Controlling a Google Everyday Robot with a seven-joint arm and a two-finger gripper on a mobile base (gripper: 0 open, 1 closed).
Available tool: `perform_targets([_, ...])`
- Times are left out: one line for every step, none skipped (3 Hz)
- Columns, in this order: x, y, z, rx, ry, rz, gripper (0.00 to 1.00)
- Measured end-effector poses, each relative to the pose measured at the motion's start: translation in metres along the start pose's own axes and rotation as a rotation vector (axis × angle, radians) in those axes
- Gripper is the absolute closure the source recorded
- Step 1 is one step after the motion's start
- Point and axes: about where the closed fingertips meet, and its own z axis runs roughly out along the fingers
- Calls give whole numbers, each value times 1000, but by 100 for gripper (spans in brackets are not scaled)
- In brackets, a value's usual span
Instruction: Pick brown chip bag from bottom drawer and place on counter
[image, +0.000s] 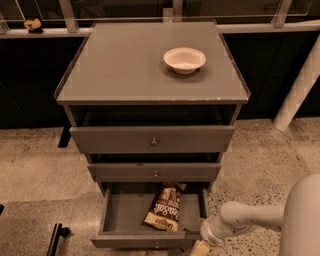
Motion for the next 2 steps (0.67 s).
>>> perform_targets([0,0,0,0,0,0,0])
perform_targets([14,-8,10,-14,-3,34,0])
